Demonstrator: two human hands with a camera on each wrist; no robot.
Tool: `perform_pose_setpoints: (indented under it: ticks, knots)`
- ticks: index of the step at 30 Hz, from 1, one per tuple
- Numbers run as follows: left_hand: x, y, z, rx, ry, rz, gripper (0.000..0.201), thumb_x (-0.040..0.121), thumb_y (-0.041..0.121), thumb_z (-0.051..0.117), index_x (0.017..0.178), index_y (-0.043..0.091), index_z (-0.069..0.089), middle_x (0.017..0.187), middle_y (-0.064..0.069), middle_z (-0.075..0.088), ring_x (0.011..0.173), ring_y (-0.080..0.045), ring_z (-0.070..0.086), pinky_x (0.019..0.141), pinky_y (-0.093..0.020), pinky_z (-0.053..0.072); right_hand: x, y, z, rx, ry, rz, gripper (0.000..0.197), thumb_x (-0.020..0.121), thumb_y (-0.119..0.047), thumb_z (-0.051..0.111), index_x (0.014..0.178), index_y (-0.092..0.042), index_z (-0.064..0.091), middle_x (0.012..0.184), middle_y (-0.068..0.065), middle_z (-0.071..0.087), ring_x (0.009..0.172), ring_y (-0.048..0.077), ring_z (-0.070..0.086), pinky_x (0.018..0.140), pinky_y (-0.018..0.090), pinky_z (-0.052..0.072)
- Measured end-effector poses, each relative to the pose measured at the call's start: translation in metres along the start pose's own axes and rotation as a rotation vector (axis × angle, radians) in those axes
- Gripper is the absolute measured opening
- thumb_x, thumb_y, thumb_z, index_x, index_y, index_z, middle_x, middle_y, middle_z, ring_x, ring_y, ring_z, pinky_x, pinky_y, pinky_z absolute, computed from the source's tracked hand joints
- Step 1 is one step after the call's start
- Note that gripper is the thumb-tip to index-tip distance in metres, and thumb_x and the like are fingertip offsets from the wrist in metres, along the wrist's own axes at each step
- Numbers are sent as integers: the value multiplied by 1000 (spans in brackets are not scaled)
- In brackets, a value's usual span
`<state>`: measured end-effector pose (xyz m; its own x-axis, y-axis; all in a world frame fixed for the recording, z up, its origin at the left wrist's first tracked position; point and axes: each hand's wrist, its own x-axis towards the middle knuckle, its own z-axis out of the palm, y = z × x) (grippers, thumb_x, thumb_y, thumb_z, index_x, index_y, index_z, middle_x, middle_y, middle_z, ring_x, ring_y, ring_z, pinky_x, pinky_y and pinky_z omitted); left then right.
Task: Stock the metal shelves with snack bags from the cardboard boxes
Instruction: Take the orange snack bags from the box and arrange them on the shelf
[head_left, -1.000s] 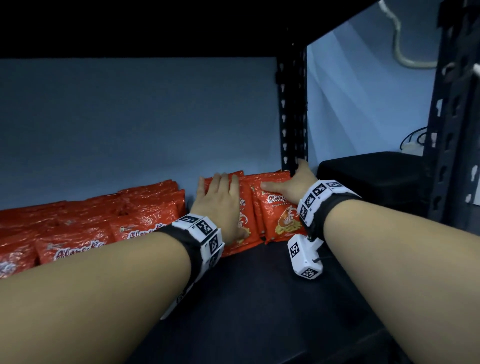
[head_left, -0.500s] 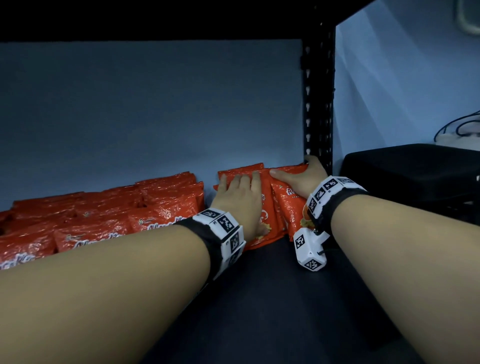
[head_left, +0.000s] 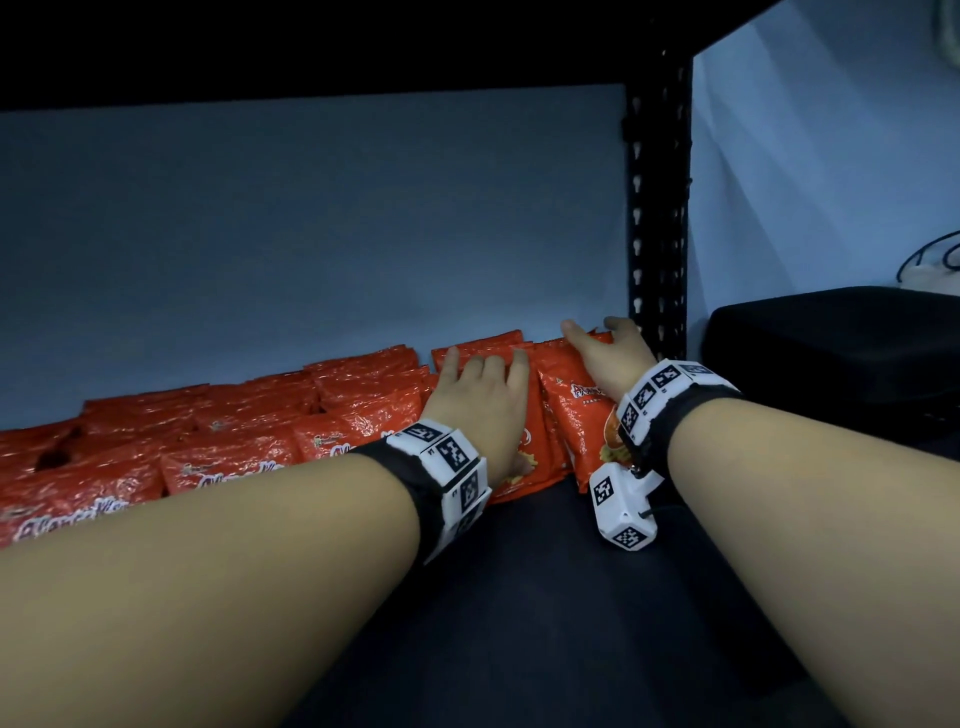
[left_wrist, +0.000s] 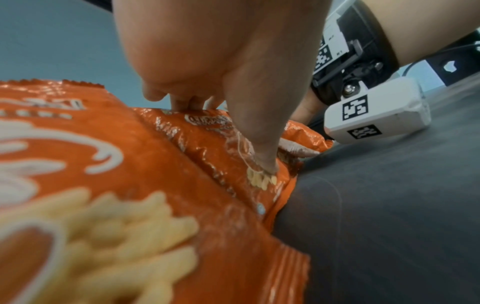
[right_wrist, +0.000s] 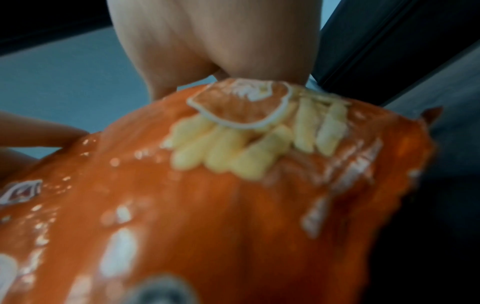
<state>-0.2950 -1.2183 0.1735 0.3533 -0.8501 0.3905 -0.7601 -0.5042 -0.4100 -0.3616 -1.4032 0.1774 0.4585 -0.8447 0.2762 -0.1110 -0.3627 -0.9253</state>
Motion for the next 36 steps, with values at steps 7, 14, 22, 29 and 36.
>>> perform_pose_setpoints:
  ticks: [7,14,22,29,36]
  knots:
    - [-8,-1,0,-18,43,29,127,76,68,74,161,7,2,148,-13,41,141,-32,39,126,-57,11,3,-1,5,44,-68,25,74,101,-59,50,160,-19,30,159,8,42,140,28,48,110,33,37]
    - [-9,-2,-3,-42,31,17,122,76,70,74,159,5,11,153,-10,38,145,-31,35,125,-57,10,-1,-5,3,11,-112,69,82,95,-75,38,154,-18,40,150,9,53,134,31,53,115,46,39]
    - [-11,-7,-5,-82,38,21,120,73,72,75,157,9,16,152,-8,39,145,-29,35,126,-57,12,-9,-11,-4,-42,-113,110,96,89,-78,52,159,-15,30,152,11,49,132,32,55,110,42,45]
    - [-22,-8,-23,-94,63,0,123,63,74,78,153,10,23,148,-10,36,142,-31,33,124,-56,17,-39,-18,-39,-468,-271,24,159,26,-89,84,155,-18,25,144,4,56,124,27,61,106,43,51]
    - [-54,-2,-43,-112,24,26,47,90,51,63,124,21,56,126,-4,53,122,-27,47,99,-44,41,-67,-20,-46,-777,-483,118,118,28,-65,100,123,-13,55,121,2,69,110,23,67,103,42,53]
